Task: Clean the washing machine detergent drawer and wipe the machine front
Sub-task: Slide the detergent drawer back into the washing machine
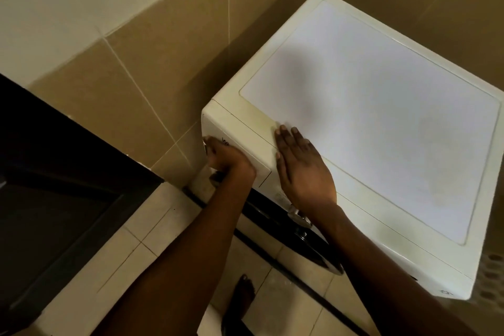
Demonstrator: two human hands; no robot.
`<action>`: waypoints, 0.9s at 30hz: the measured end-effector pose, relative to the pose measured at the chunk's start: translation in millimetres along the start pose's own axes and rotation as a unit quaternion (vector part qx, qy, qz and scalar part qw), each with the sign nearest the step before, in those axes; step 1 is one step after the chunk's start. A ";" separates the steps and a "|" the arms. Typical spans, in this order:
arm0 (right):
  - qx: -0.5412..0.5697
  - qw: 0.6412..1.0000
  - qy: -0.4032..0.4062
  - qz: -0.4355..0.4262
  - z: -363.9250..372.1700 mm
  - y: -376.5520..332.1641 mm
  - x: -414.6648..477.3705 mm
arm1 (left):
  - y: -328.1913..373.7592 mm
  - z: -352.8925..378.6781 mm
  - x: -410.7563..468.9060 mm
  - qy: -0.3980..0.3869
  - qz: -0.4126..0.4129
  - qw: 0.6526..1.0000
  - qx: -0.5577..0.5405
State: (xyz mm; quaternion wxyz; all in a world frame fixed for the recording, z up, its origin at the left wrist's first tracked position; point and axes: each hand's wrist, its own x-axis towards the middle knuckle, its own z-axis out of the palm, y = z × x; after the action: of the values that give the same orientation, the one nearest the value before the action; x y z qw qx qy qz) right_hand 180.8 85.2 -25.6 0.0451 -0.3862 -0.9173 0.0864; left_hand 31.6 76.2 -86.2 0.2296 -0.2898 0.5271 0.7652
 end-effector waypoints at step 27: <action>0.010 1.000 -0.005 0.000 0.8 -0.7 -0.9 | 17.6 -30.3 6.6 0.040 -0.005 0.998 0.048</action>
State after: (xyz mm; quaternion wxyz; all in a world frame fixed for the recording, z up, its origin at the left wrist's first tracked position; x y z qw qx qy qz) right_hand 180.8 84.0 -26.2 0.0446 -0.3851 -0.9166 0.0975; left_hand 21.4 42.0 -87.3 0.2260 -0.3115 0.5702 0.7258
